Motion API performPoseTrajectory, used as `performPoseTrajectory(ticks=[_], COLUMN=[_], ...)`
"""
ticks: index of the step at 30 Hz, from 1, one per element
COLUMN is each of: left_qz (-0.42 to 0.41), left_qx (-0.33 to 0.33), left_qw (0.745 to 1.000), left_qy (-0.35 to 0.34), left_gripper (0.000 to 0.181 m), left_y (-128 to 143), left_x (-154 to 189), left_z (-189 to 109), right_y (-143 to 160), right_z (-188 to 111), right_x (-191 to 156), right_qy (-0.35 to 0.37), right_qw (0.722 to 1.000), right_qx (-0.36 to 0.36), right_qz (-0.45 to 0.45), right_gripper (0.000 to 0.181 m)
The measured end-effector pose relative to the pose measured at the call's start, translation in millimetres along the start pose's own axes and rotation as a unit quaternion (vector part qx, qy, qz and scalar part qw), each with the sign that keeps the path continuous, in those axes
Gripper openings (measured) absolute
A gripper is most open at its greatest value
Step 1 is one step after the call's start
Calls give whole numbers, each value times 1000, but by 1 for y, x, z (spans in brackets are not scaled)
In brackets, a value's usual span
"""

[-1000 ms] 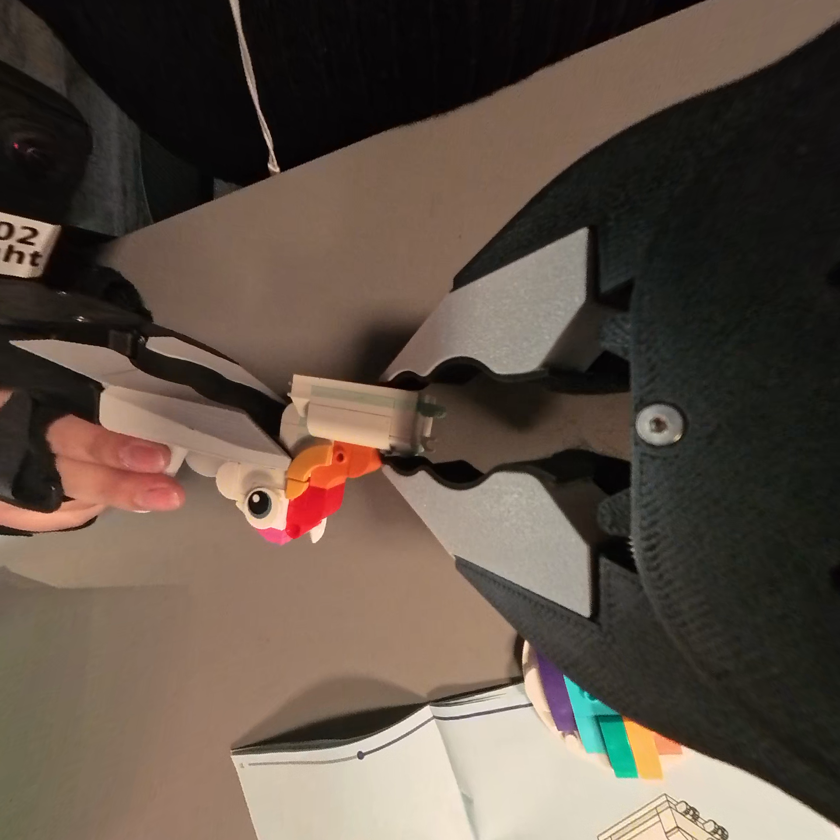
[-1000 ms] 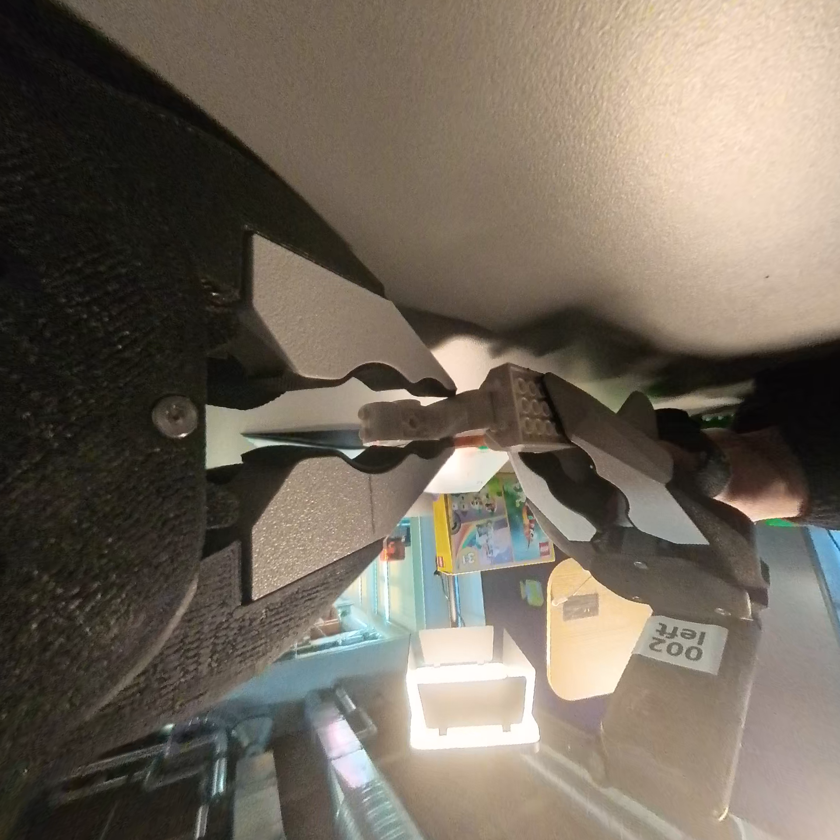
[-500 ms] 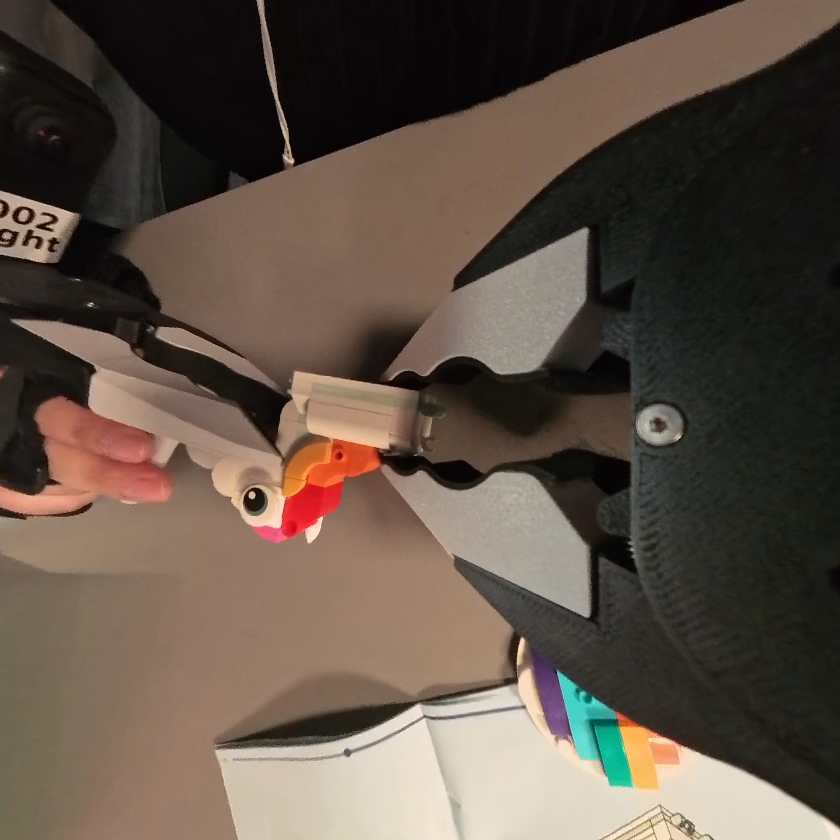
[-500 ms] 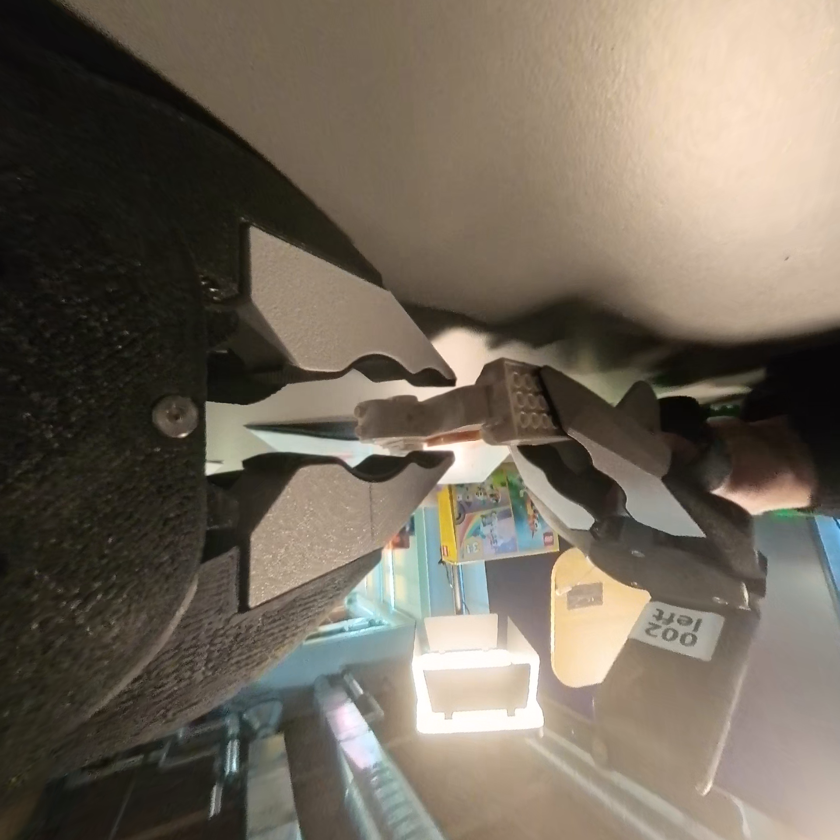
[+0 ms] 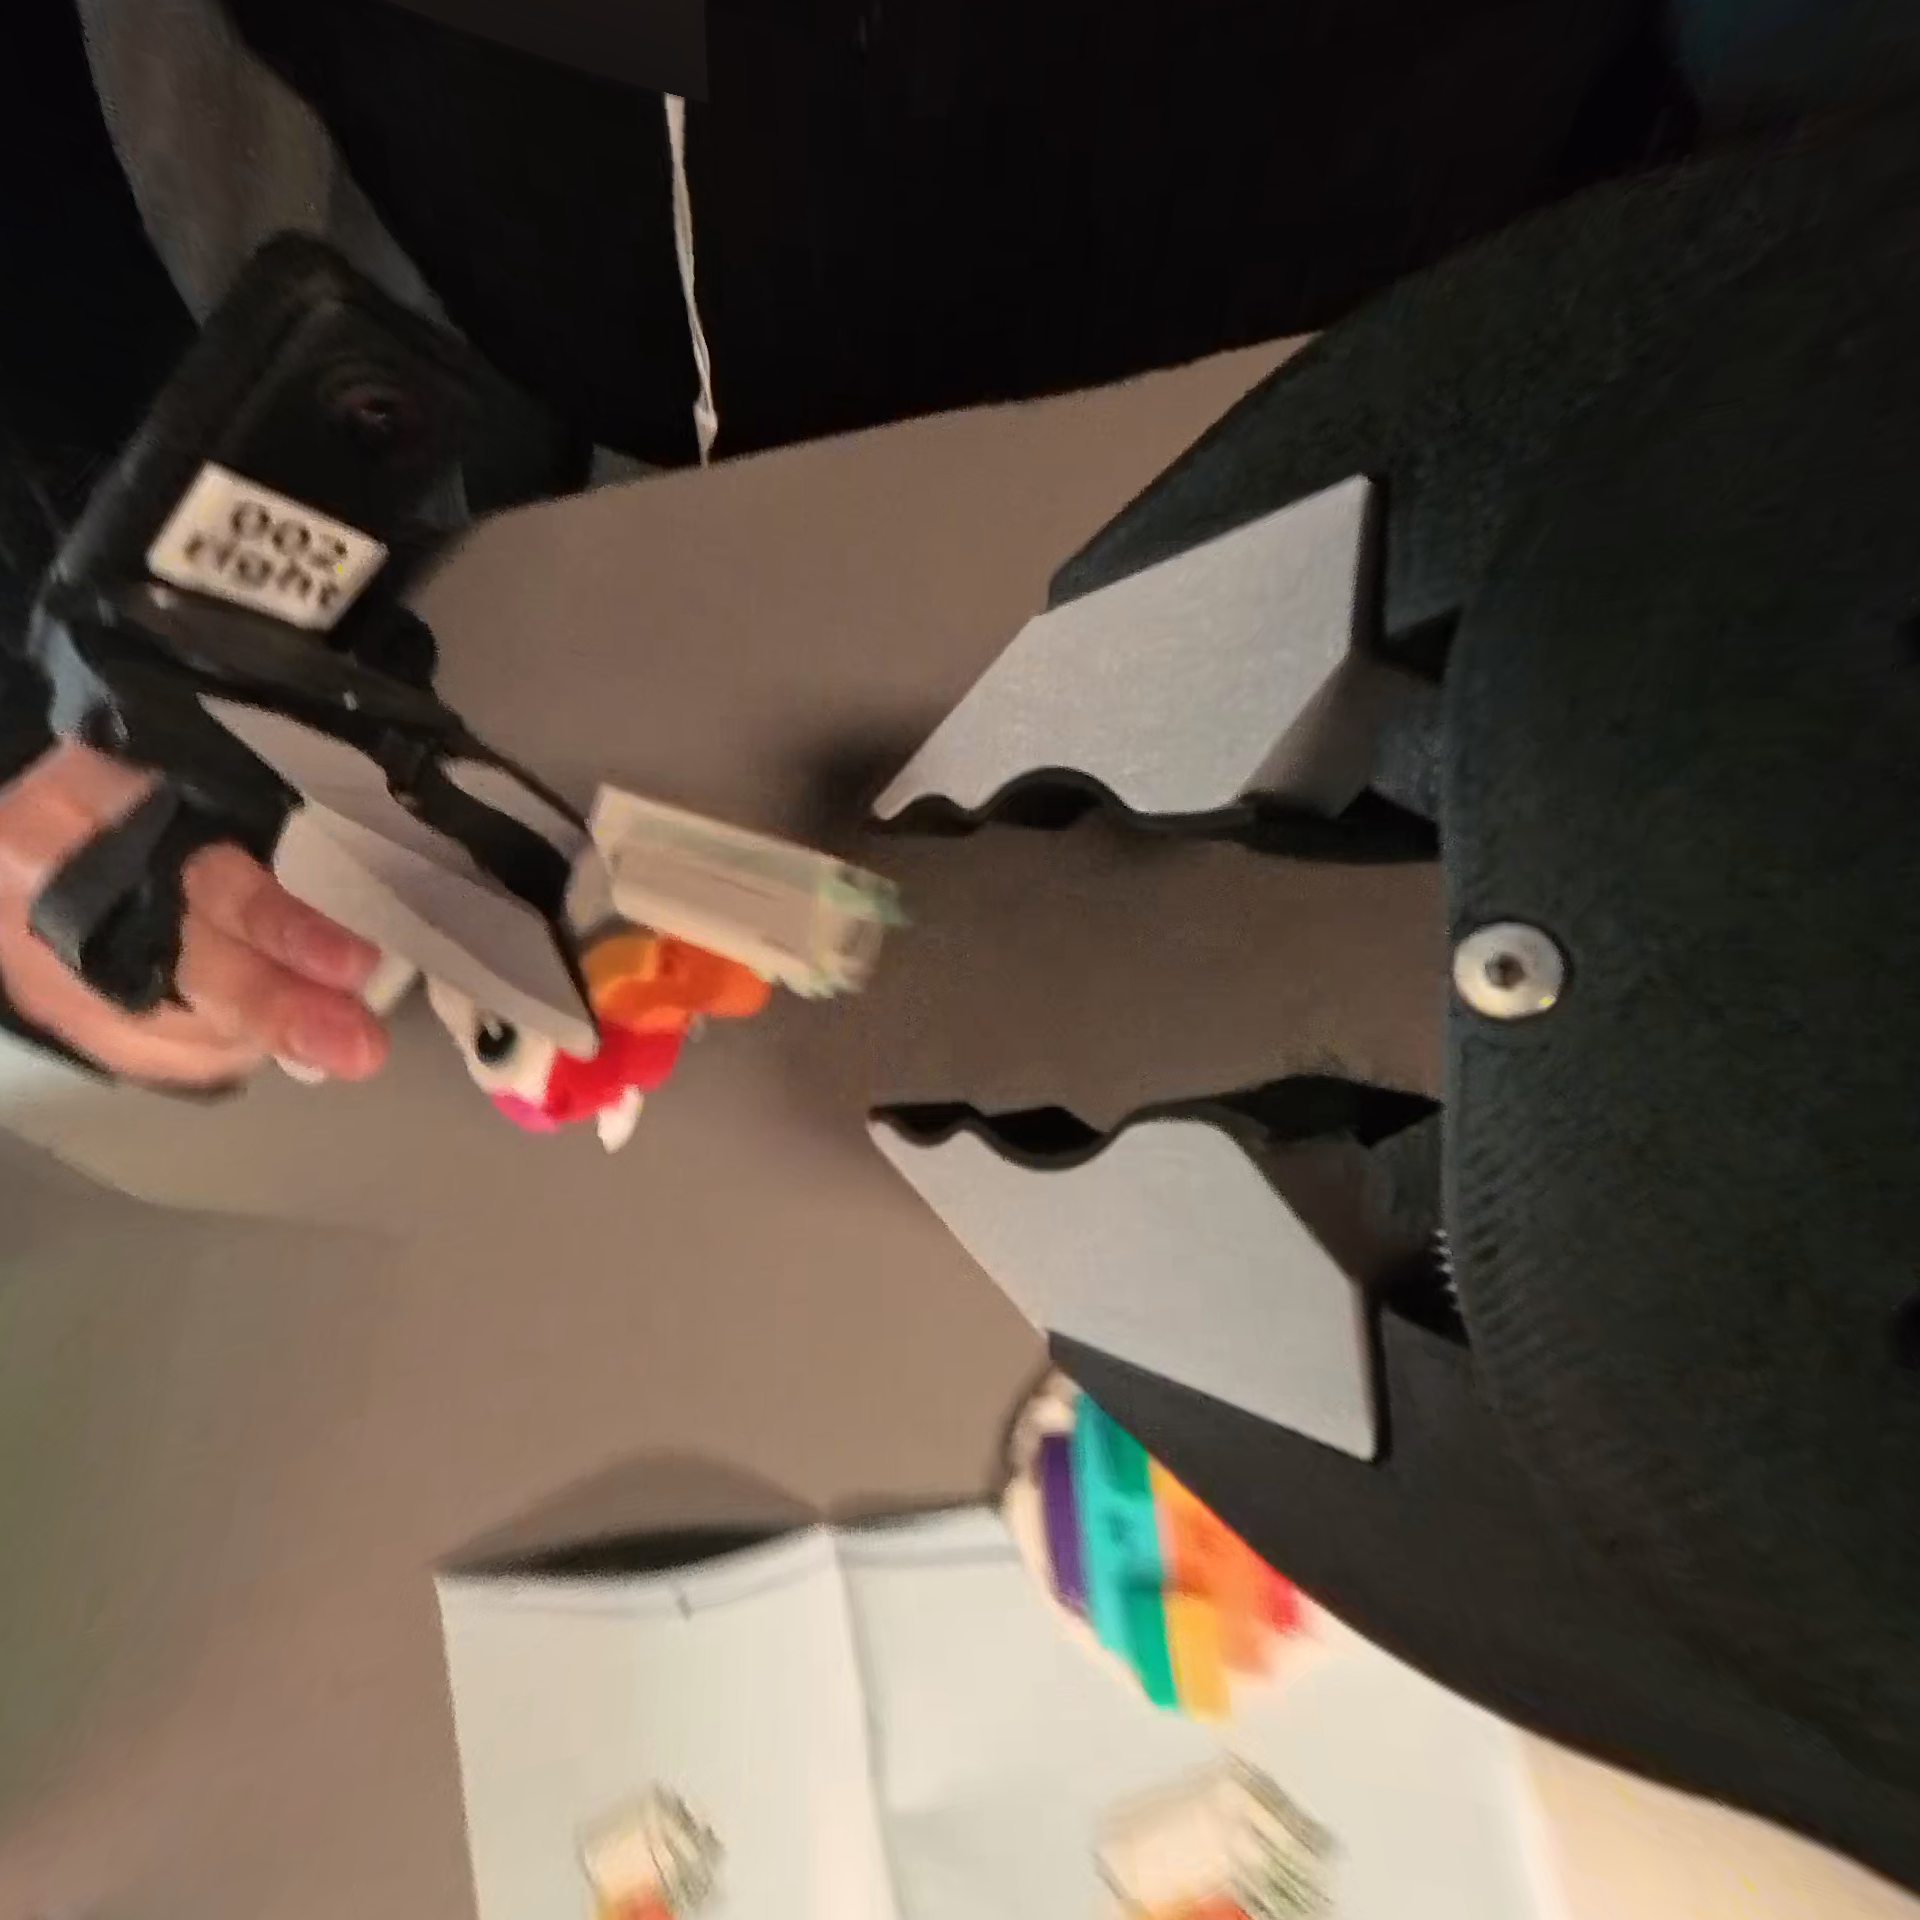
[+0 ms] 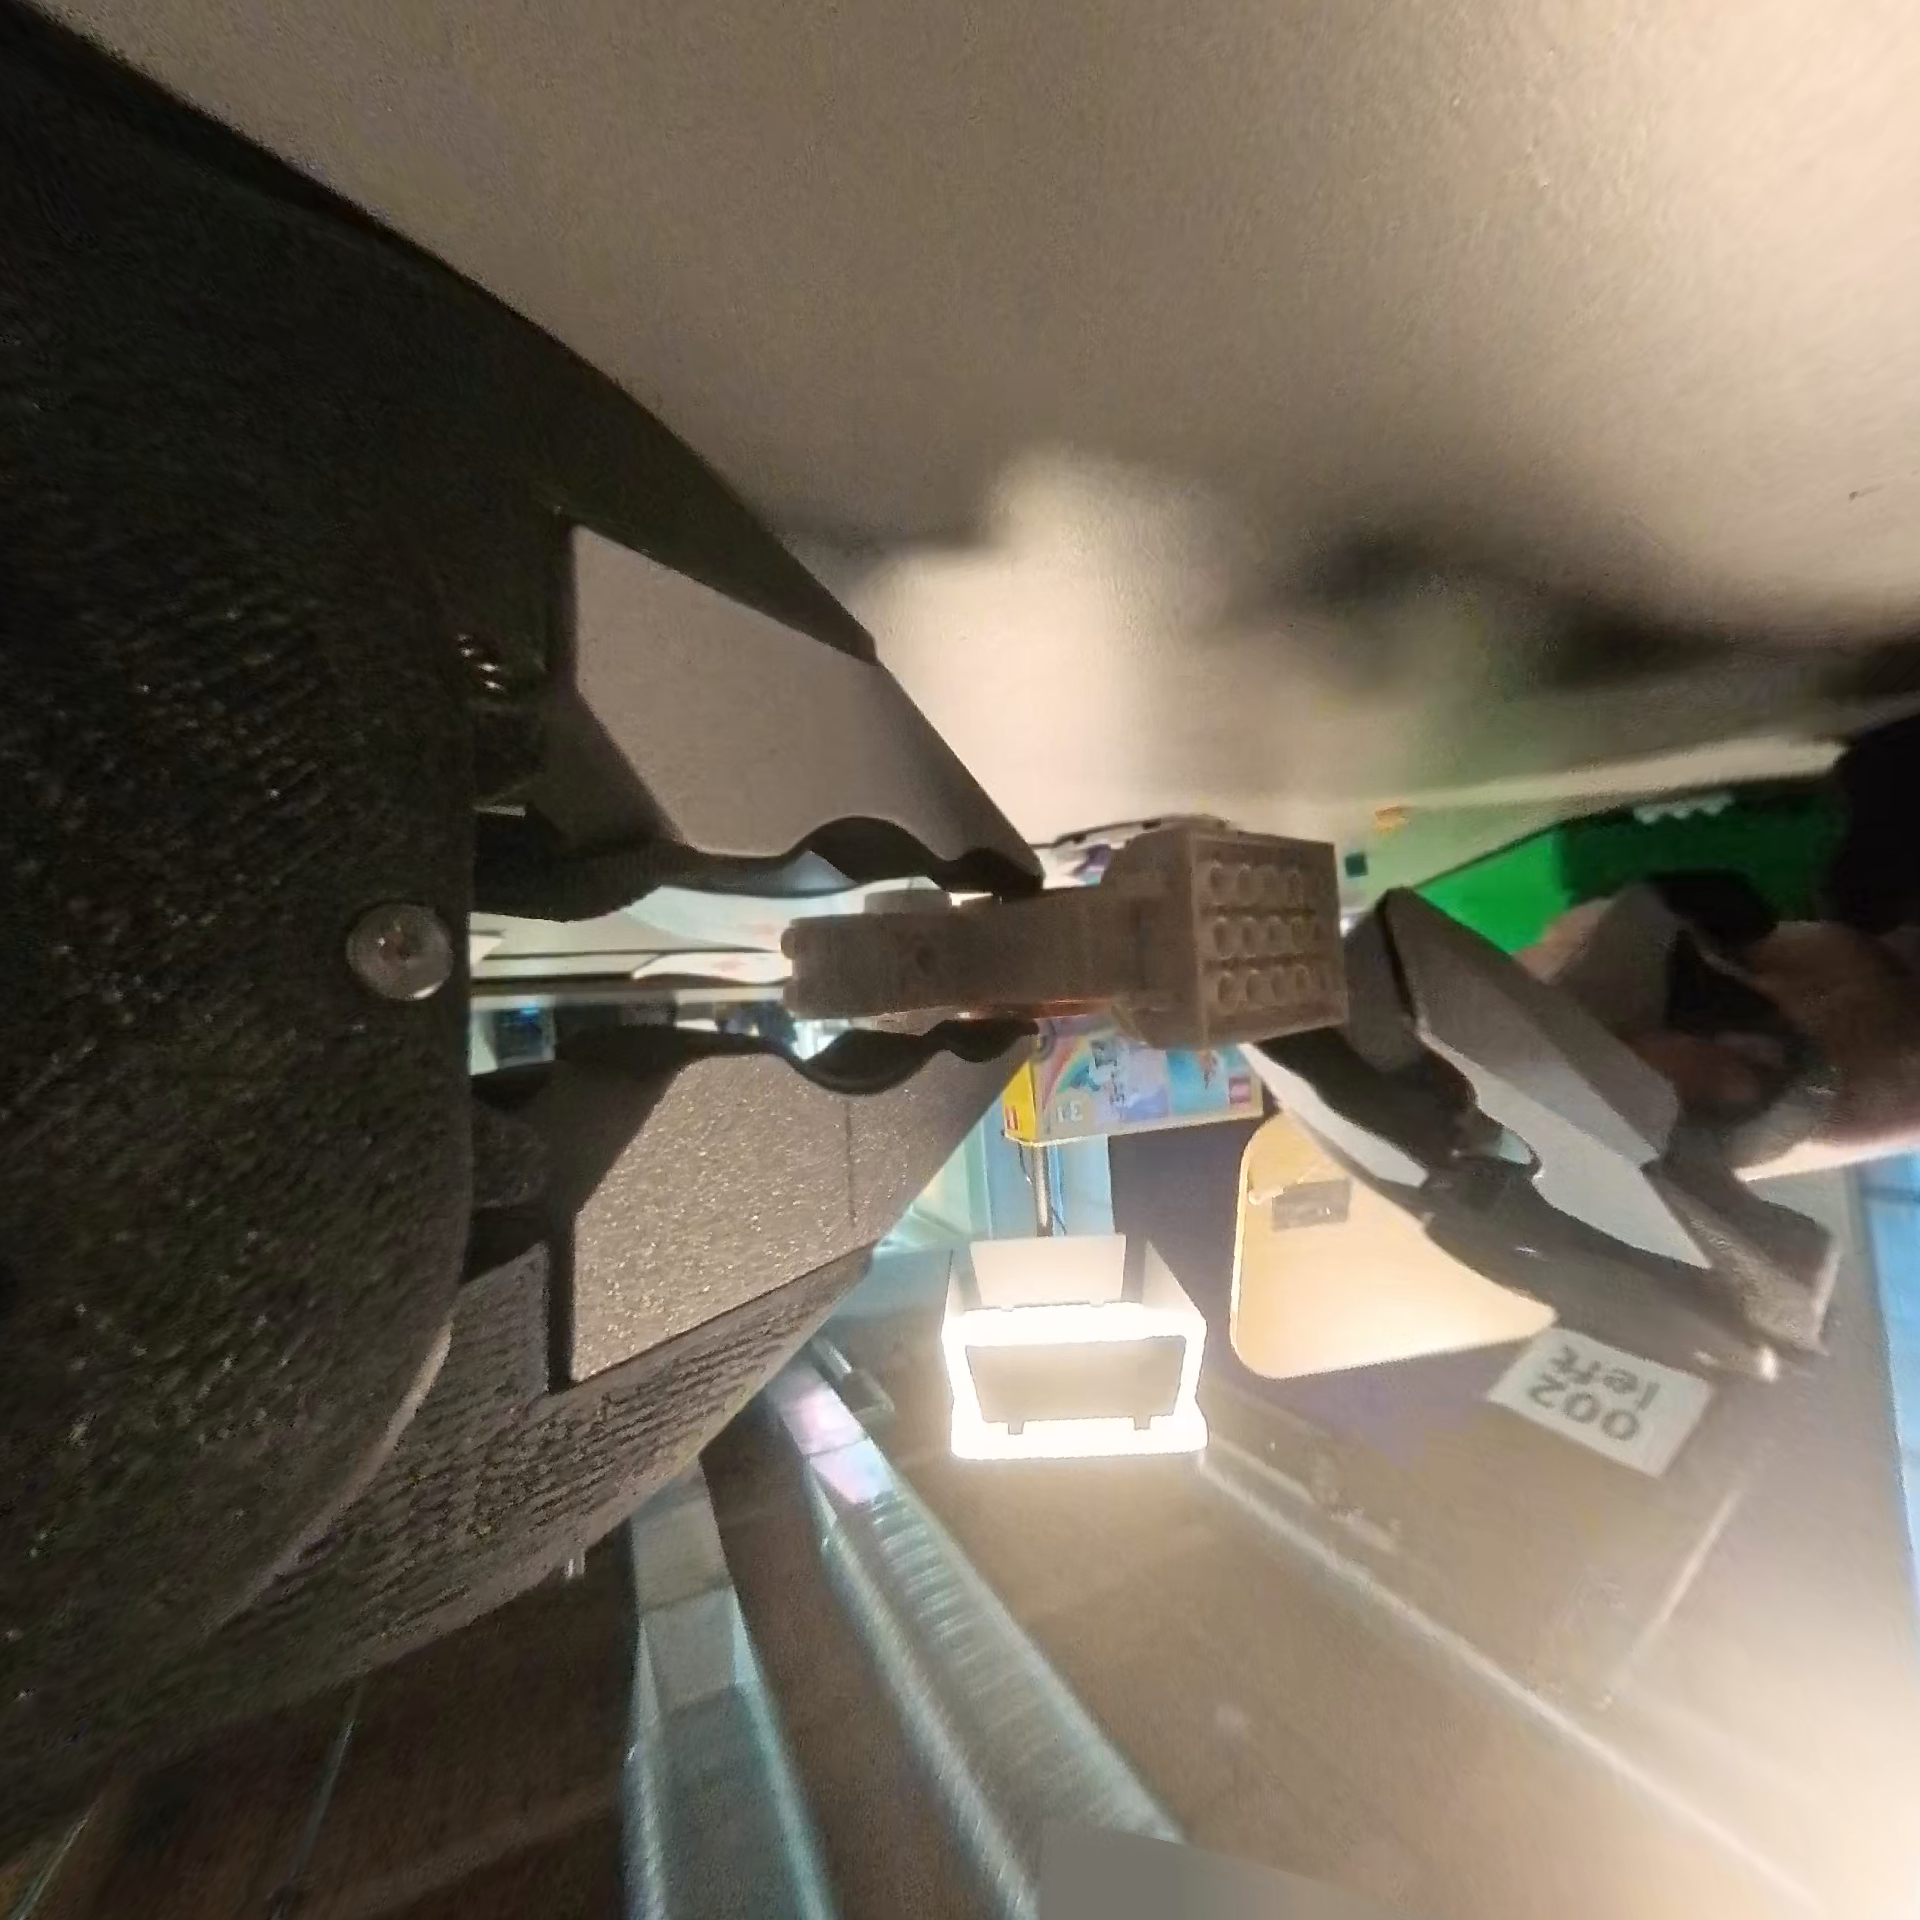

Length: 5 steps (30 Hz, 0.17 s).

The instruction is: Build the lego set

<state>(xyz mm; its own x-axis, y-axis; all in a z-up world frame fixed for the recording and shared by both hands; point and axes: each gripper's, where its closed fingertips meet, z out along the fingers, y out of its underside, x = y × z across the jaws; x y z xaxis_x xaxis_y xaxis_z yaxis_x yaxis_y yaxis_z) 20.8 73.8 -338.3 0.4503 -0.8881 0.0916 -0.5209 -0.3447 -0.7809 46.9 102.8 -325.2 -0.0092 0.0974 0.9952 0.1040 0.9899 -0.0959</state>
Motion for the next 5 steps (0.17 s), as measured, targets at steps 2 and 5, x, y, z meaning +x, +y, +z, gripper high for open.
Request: performPoseTrajectory(ticks=[2, 5], left_qz=[-21, -90], left_qx=[9, 37], left_qw=[996, 976], left_qy=[-84, -196], left_gripper=[49, 48], left_y=[4, 20], left_x=[-14, -30], left_z=[-25, -57], right_y=[-3, -12], right_z=[0, 2], right_x=[4, 6], right_qy=[15, 23], right_qw=[1000, 998], right_qx=[16, 51], right_qz=[2, 2], right_gripper=[22, 22])
